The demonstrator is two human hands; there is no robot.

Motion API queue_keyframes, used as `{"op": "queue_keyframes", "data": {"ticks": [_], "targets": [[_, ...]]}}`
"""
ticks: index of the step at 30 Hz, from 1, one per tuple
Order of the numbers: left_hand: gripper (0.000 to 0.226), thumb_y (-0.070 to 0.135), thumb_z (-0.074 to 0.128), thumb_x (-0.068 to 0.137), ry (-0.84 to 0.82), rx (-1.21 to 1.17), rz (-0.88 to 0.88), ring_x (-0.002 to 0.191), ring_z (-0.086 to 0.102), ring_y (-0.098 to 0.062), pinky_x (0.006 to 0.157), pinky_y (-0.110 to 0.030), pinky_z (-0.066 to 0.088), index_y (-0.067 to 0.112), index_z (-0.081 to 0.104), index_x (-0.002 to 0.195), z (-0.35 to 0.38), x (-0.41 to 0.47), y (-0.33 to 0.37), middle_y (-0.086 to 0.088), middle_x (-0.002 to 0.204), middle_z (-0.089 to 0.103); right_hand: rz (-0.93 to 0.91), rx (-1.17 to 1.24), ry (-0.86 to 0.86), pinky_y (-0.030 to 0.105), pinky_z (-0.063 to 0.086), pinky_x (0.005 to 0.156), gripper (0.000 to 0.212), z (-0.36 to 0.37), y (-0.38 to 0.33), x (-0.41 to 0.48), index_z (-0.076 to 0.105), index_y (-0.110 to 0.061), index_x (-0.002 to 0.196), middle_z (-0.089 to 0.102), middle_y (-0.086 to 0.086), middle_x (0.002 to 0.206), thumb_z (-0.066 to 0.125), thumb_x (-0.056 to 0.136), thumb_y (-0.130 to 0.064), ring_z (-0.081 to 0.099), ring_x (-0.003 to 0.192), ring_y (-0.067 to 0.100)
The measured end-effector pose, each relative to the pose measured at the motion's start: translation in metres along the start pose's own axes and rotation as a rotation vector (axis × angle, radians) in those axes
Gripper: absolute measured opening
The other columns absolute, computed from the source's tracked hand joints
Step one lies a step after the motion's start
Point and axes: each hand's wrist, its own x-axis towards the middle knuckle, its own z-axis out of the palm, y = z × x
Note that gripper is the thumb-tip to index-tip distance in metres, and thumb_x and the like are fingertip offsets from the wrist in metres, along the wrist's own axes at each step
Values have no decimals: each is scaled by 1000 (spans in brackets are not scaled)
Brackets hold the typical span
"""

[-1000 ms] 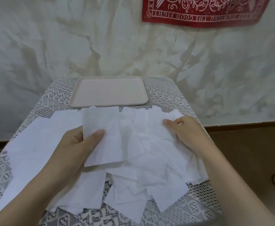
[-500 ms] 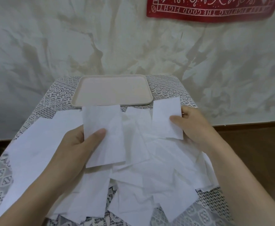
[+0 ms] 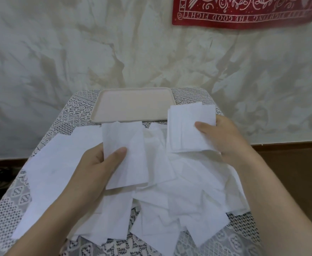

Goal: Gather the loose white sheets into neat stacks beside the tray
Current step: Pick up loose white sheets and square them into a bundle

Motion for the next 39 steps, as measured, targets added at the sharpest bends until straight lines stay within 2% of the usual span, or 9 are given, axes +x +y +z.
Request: {"op": "queue_keyframes", "data": {"ticks": [5, 11, 15, 21, 25, 27, 30, 33, 39], "targets": [[26, 32, 57, 105, 0, -6, 0, 98, 78, -30, 81, -56, 64, 26, 82, 102, 0, -7, 3, -6, 106, 81, 62, 205, -162, 32, 59, 78, 17, -7, -10, -23, 74, -20, 112, 79, 1, 109, 67, 97, -17, 75, 99, 19], [27, 31, 55, 107, 0, 47, 14, 101, 77, -29, 95, -64, 58, 17, 76, 115, -1, -18, 2, -7, 109, 80, -45, 149, -141, 24, 59, 61, 11, 30, -6, -55, 76, -13, 99, 80, 1, 89, 67, 96, -7, 75, 76, 14], [42, 54, 57, 100, -40, -1, -13, 116, 73, -27, 100, -56, 57, 23, 73, 125, -1, -20, 0, -3, 125, 76, -77, 276, -191, 28, 62, 69, 14, 48, -11, -71, 77, -14, 95, 80, 4, 92, 67, 95, -5, 77, 78, 16], [61, 62, 52, 85, -90, -192, -110, 118, 72, -16, 109, -47, 52, 24, 70, 130, -1, -16, 1, 4, 124, 77, -204, 76, -175, 41, 59, 76, 8, 73, -9, -79, 76, -14, 99, 79, 3, 91, 72, 92, -15, 76, 86, 25], [48, 51, 55, 92, -108, -184, -95, 111, 75, -18, 92, -39, 59, 20, 72, 125, -5, -11, -4, 2, 118, 79, -208, 62, -158, 32, 57, 70, 8, 76, -10, -79, 77, -15, 98, 79, -1, 89, 74, 91, -18, 74, 80, 16], [35, 37, 51, 102, -116, -188, -91, 105, 77, -19, 84, -34, 61, 17, 72, 122, -4, -9, -4, 0, 114, 81, -196, 40, -143, 40, 58, 71, 7, 76, -7, -77, 77, -13, 94, 79, 1, 87, 74, 92, -19, 75, 81, 24], [33, 33, 48, 108, -91, -181, -95, 108, 77, -21, 89, -41, 61, 16, 73, 122, -4, -7, -4, -2, 115, 80, -230, -57, -69, 48, 57, 72, 13, 67, -7, -75, 75, -9, 88, 76, 8, 85, 74, 92, -22, 71, 82, 34], [32, 35, 49, 108, -81, -190, -95, 108, 77, -22, 88, -43, 61, 21, 73, 123, 0, -11, -2, -1, 116, 80, -170, 41, -116, 40, 58, 72, 6, 61, -10, -80, 77, -12, 93, 79, 5, 86, 75, 91, -17, 74, 77, 22], [35, 42, 49, 107, -119, -214, -105, 102, 78, -24, 72, -37, 60, 23, 71, 126, 9, -23, -1, -4, 115, 80, -217, 1, -98, 61, 58, 77, 26, 82, -3, -96, 73, -12, 91, 77, 7, 87, 79, 81, -35, 73, 84, 34]]}}
